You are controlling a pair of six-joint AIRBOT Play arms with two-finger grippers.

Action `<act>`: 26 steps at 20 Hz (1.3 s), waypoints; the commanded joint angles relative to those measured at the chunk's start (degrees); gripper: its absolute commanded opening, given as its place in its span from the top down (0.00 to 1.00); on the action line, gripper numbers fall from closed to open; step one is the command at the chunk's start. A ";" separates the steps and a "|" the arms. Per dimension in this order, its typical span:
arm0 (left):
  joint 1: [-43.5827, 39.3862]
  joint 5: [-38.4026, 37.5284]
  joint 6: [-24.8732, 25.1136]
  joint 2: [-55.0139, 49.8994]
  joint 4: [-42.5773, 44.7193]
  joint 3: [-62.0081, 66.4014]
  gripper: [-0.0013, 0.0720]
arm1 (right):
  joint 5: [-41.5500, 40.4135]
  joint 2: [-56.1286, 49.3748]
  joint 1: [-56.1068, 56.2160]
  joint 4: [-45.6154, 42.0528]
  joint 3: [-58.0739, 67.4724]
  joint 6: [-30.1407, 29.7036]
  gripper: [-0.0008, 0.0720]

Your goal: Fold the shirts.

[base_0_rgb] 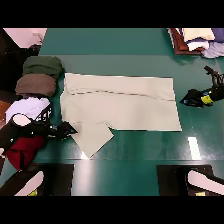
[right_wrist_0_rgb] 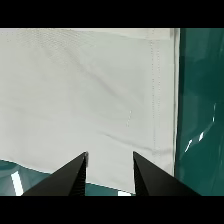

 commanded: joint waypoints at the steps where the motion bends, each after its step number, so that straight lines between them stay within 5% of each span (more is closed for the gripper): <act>1: 0.02 4.83 3.67 -3.21 -5.07 -0.61 0.30 | 0.85 0.04 0.00 0.20 -0.02 0.00 0.52; 2: 0.02 4.83 3.72 -3.61 -5.84 -0.59 0.45 | 1.75 0.04 0.00 0.11 -0.02 0.00 0.52; 3: 0.02 4.83 4.42 -3.72 -6.19 -0.55 0.82 | 2.51 0.07 -0.33 -0.13 -0.04 -0.39 0.52; 4: 0.02 4.52 5.79 -3.69 -6.86 -0.37 0.95 | 3.78 0.07 -1.09 -0.50 -0.13 -0.52 0.52; 9: 0.02 -0.22 9.44 -3.34 -7.63 3.80 0.95 | 4.72 3.28 -10.84 -2.73 -11.19 -1.57 0.51; 11: 0.02 -0.81 9.60 -3.34 -7.69 5.77 0.95 | 3.72 3.10 -15.45 -2.84 -17.49 -2.56 0.29; 19: 0.02 -0.74 10.10 -3.34 -7.76 7.48 0.95 | -4.90 -2.64 -14.25 6.08 -24.02 -7.26 0.40; 20: 0.02 -0.72 10.10 -3.34 -7.69 7.48 0.95 | -5.25 -2.69 -13.03 5.64 -23.63 -7.26 0.45; 21: 0.02 -0.74 10.08 -3.34 -7.67 7.48 0.95 | -5.62 -2.67 -11.96 5.51 -23.28 -7.26 0.75; 23: 0.02 -2.10 10.05 -3.34 -7.61 7.50 0.96 | -5.09 -2.54 -10.71 5.49 -22.36 -7.26 0.97; 26: 0.00 -9.03 9.07 0.33 -3.52 7.48 0.96 | -0.55 1.51 -11.28 2.56 -21.97 -7.15 0.97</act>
